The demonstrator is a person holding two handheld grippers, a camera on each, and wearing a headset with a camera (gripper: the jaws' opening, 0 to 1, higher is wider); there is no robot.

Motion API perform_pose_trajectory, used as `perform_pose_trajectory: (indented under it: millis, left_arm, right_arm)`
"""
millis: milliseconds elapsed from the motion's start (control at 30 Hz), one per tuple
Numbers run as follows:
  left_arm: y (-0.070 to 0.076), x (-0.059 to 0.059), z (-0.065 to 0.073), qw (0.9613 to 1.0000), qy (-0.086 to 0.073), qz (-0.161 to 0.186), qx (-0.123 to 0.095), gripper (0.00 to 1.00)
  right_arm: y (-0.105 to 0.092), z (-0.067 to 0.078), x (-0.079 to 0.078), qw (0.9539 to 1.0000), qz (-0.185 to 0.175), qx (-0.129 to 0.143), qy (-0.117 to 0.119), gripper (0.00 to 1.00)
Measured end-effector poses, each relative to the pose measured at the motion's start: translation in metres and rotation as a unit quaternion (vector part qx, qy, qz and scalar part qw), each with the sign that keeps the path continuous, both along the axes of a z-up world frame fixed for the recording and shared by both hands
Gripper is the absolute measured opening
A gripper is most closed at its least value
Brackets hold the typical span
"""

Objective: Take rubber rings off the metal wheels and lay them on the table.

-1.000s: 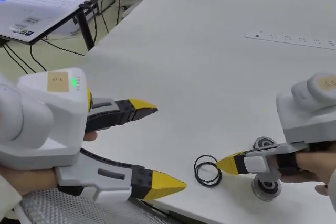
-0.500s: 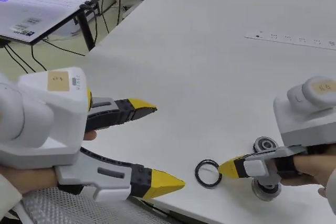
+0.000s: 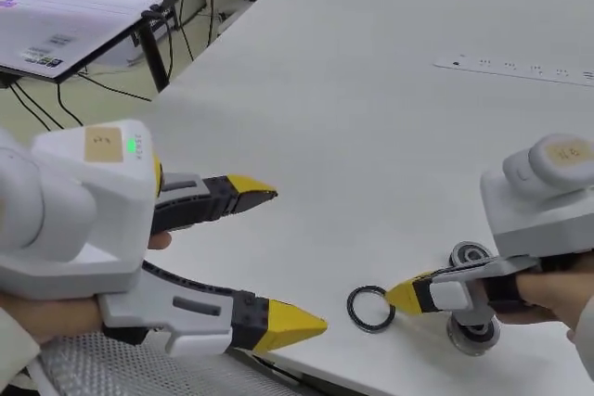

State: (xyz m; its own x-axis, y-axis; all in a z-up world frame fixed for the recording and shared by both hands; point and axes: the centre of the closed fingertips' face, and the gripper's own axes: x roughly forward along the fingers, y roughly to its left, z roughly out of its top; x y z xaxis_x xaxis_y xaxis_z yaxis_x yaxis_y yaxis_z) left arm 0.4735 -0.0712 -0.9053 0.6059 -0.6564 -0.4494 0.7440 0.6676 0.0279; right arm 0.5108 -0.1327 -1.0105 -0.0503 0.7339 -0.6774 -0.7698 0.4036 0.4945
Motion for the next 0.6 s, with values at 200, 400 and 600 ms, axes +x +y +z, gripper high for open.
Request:
perform_pose_trajectory:
  millis: [200, 400, 600]
  left_arm:
    - [0.000, 0.000, 0.001, 1.0000, 0.000, 0.002, 0.003, 0.76]
    - [0.001, 0.001, 0.005, 0.9999, -0.003, 0.003, 0.010, 0.76]
    - [0.001, 0.004, 0.014, 0.9998, -0.010, 0.002, 0.019, 0.76]
  right_arm:
    - [0.000, 0.004, 0.001, 1.0000, 0.002, 0.005, -0.004, 0.03]
    - [0.000, 0.019, 0.010, 0.9996, -0.006, 0.023, -0.016, 0.03]
    - [-0.009, 0.037, 0.025, 0.9979, -0.021, 0.042, -0.044, 0.04]
